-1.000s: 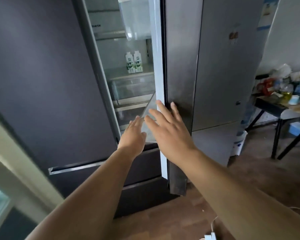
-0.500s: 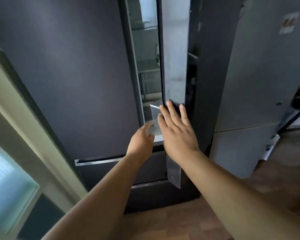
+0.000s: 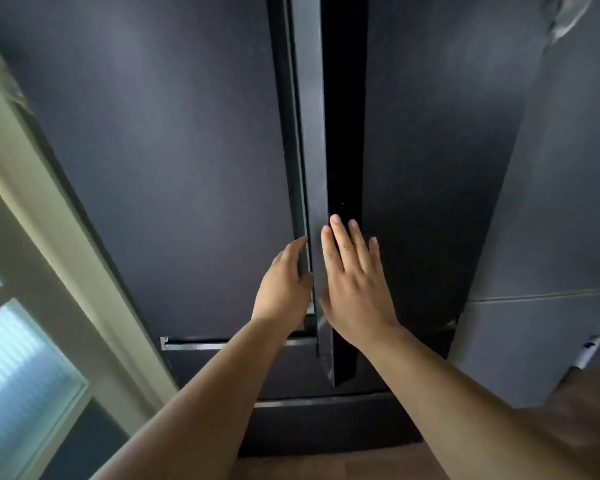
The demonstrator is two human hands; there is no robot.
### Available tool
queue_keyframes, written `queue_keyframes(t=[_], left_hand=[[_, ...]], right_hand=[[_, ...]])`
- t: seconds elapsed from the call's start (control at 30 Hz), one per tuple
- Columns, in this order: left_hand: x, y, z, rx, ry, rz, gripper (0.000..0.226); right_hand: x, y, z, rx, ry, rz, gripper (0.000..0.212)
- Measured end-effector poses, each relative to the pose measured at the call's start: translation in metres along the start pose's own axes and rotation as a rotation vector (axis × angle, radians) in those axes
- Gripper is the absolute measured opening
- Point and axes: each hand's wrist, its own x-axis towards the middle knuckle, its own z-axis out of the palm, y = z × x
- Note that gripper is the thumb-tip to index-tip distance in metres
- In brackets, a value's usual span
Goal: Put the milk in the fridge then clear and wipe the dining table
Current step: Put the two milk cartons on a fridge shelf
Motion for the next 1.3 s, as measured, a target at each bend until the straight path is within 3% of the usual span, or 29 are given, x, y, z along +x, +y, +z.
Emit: queue_keyframes(t=[0.43,0.67,0.83,1.0,1.13,1.3], left_hand=[[0.061,-0.005,0.020,0.038,0.074,-0.210,0.070],[0.075,-0.023,0.030,-0.005,0.204,-0.368,0.066],[0.075,-0.037,0.033,-0.094,0.362,-0.461,0.056],[0.058,-0.046,0.026,-0.358,0.596,-0.618,0.046],[0.022,-0.062,0.021,-0.705,0.791,-0.804,0.036],[-0.062,-0.090,0.022,-0.675,0.933,-0.993,0.030]], right_hand=[[0.092,0.029,0.053,0.088,-0.124,-0.233,0.091],[0.132,0.039,0.077,0.052,-0.192,-0.289,0.094],[0.135,0.037,0.091,0.047,-0.176,-0.280,0.089],[0.132,0.011,0.083,0.216,-0.172,-0.310,0.082],[0.110,-0.034,0.082,0.566,-0.362,-0.313,0.072],[0.057,-0.095,0.080,1.100,-0.884,0.003,0.045]])
